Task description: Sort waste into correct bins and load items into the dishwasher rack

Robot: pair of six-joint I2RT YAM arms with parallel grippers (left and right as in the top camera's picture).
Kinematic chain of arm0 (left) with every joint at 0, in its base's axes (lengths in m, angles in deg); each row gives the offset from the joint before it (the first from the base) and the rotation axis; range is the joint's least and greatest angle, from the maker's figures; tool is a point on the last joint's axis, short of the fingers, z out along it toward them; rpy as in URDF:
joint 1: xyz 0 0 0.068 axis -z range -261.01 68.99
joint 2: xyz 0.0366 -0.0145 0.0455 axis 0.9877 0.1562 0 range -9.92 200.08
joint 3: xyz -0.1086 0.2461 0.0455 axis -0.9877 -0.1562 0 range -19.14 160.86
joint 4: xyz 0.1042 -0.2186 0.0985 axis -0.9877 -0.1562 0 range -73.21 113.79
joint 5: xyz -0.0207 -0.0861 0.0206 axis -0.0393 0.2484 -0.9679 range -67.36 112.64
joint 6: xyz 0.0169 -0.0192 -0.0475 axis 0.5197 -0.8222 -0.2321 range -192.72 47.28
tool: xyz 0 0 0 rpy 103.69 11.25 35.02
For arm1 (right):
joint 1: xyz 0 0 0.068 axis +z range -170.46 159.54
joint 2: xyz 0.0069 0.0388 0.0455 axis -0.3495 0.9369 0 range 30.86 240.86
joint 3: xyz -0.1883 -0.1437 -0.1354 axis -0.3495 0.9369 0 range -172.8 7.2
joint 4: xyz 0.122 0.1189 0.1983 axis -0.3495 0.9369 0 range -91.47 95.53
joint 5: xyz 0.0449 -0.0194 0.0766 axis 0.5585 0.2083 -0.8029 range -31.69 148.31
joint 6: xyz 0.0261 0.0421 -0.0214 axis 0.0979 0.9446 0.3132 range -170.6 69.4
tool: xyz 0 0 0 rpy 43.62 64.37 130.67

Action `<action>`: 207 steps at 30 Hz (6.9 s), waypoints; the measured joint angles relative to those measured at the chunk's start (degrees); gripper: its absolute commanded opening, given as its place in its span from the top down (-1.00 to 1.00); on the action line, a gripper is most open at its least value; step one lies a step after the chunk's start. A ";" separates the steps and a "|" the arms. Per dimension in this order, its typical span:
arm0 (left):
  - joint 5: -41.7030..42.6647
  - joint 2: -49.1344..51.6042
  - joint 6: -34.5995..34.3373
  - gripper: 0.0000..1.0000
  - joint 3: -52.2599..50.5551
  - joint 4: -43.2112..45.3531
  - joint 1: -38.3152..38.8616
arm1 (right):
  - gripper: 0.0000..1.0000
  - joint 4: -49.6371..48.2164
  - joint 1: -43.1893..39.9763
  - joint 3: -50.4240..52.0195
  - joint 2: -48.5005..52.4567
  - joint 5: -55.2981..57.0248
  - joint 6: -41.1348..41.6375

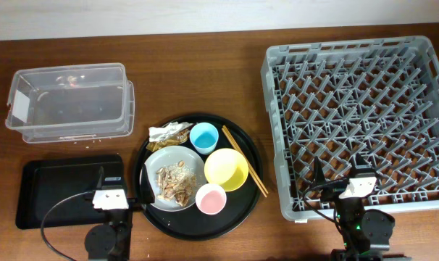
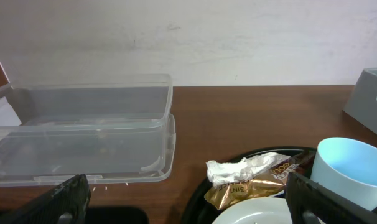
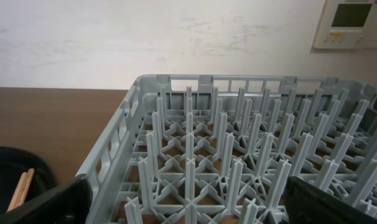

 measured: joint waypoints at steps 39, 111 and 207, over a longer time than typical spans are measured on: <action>35.78 7.74 -9.22 -0.98 15.47 3.23 0.07 | -0.97 0.00 0.00 0.00 0.00 0.02 0.02; 14.01 90.31 -21.62 -0.59 75.45 -52.41 6.54 | -0.97 0.00 0.00 0.00 0.00 0.00 0.00; 7.52 99.43 22.23 0.79 69.96 -44.39 11.54 | -0.97 0.00 0.00 0.00 0.00 0.00 0.00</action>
